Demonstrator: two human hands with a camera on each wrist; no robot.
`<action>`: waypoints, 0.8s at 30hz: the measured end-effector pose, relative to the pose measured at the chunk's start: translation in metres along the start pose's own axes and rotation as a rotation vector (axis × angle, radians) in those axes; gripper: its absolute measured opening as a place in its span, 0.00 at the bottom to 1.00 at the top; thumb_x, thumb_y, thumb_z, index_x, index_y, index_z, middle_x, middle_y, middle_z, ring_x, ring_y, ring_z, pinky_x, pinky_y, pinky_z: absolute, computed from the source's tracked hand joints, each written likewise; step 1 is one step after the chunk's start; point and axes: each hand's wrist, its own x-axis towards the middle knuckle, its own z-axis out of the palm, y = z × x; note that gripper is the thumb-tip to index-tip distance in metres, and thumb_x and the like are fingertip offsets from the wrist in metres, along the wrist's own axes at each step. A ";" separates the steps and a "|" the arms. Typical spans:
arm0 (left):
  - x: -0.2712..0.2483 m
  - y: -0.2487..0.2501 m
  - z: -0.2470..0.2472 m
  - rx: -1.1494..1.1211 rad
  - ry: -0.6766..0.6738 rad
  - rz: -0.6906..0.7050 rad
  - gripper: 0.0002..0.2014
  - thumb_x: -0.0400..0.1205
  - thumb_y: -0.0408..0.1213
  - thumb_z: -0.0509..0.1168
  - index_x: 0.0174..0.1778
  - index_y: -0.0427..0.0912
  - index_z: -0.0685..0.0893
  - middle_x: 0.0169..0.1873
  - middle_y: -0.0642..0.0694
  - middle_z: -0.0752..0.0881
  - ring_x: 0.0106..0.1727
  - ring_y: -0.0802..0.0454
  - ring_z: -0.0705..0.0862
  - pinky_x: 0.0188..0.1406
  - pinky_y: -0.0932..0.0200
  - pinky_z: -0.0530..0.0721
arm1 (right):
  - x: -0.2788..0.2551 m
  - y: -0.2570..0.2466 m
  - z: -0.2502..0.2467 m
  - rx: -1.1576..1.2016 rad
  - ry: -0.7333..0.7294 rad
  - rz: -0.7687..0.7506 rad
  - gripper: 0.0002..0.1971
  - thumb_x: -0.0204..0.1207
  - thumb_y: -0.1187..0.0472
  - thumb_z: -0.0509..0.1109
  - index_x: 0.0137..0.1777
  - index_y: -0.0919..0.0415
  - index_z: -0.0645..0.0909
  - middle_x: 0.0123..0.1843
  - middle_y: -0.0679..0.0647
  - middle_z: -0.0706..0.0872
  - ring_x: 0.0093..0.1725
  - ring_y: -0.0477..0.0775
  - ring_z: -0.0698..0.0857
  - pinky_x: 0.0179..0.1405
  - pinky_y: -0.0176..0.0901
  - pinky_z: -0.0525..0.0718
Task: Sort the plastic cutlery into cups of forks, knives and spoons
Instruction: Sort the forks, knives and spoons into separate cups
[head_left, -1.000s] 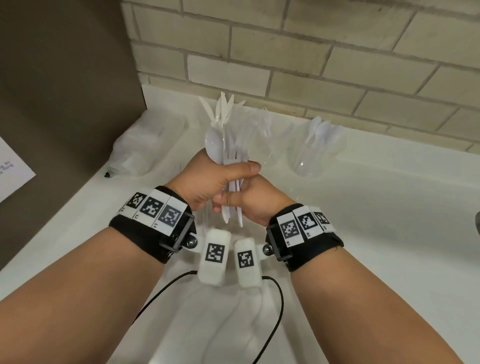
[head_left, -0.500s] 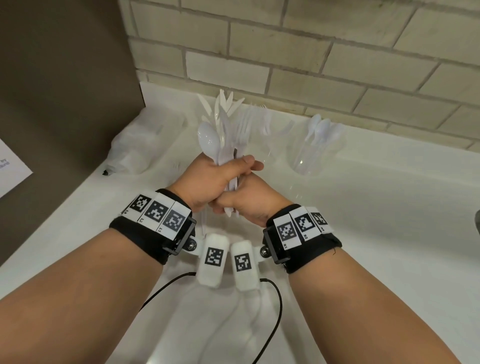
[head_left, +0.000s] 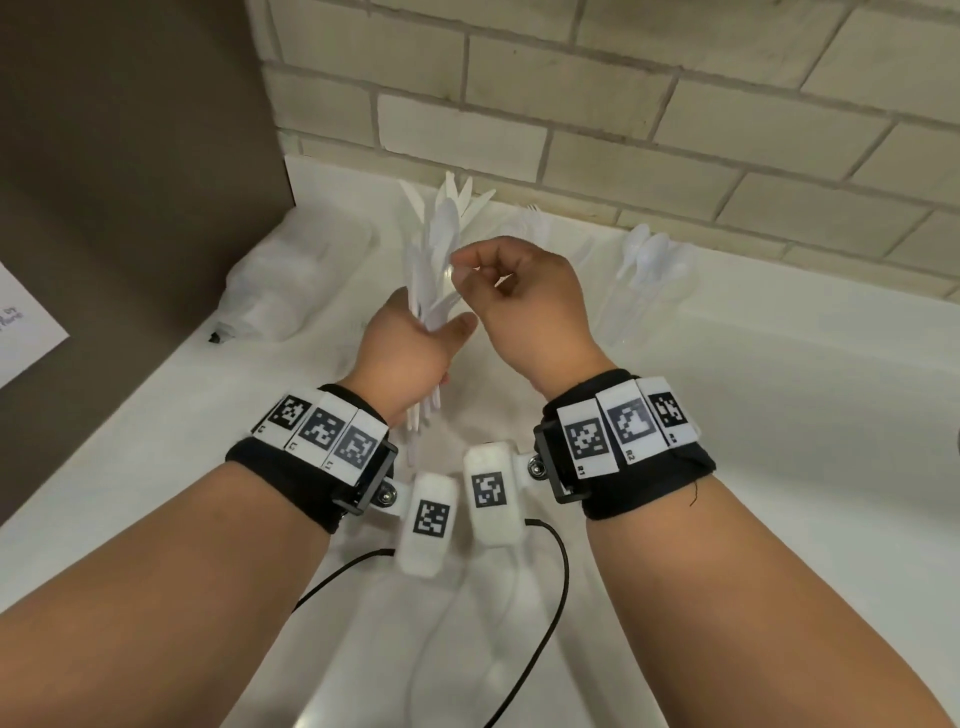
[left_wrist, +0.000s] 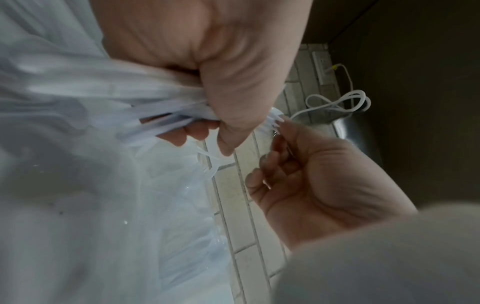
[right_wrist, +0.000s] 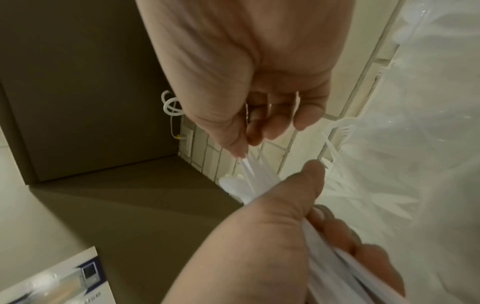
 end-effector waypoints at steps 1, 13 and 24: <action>0.000 0.000 0.001 0.014 -0.003 -0.004 0.17 0.76 0.45 0.71 0.57 0.42 0.80 0.38 0.39 0.86 0.26 0.49 0.83 0.28 0.53 0.86 | 0.001 0.001 0.001 -0.033 -0.002 0.011 0.03 0.77 0.57 0.71 0.42 0.50 0.85 0.36 0.41 0.82 0.30 0.34 0.78 0.33 0.21 0.73; -0.003 0.003 0.011 0.356 0.034 0.122 0.16 0.82 0.40 0.63 0.57 0.32 0.70 0.39 0.41 0.80 0.38 0.40 0.80 0.29 0.55 0.73 | 0.001 0.005 0.001 -0.028 0.100 0.124 0.13 0.75 0.51 0.73 0.30 0.50 0.79 0.30 0.40 0.82 0.33 0.41 0.80 0.40 0.38 0.80; -0.001 -0.007 0.013 0.519 -0.026 0.205 0.09 0.81 0.31 0.62 0.50 0.36 0.66 0.26 0.50 0.70 0.25 0.48 0.71 0.22 0.58 0.62 | 0.010 -0.016 -0.020 0.453 0.529 0.032 0.09 0.87 0.55 0.52 0.44 0.50 0.65 0.29 0.50 0.88 0.36 0.57 0.89 0.47 0.55 0.87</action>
